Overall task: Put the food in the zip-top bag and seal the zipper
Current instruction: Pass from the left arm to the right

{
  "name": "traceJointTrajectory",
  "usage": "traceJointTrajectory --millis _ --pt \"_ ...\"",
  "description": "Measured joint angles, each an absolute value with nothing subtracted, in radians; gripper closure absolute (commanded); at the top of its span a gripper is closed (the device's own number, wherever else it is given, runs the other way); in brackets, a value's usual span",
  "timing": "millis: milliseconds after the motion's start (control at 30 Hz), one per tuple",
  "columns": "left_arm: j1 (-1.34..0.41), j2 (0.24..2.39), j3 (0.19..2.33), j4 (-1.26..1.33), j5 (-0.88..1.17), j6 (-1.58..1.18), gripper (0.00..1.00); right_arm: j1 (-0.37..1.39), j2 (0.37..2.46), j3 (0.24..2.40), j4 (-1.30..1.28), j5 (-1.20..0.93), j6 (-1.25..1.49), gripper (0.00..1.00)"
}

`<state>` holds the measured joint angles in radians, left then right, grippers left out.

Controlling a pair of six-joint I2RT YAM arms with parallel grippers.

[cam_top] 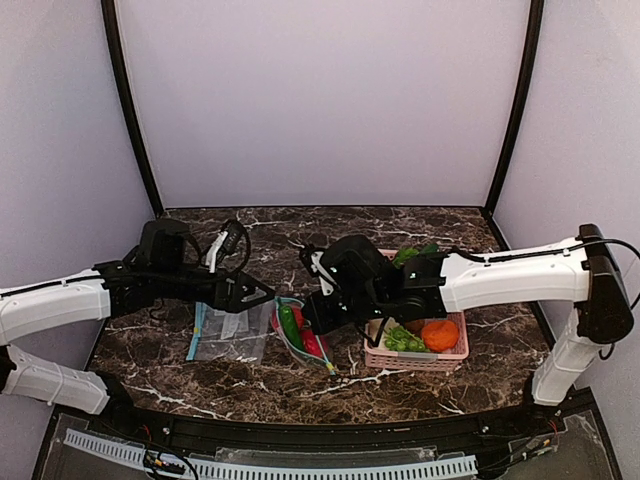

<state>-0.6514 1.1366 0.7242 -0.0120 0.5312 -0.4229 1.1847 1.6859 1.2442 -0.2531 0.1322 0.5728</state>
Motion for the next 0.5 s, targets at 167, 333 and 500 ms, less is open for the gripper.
traceJointTrajectory --millis 167,333,500 --pt "-0.699 1.088 0.638 0.037 0.472 -0.548 0.0 1.189 1.677 1.231 -0.215 0.128 0.599 1.0" --pt "-0.77 1.095 0.632 0.039 0.412 -0.628 0.02 1.206 1.677 1.231 -0.2 0.134 0.612 1.0" --pt "-0.809 1.118 0.632 0.039 0.347 -0.666 0.14 1.223 1.677 1.231 -0.189 0.136 0.619 1.0"
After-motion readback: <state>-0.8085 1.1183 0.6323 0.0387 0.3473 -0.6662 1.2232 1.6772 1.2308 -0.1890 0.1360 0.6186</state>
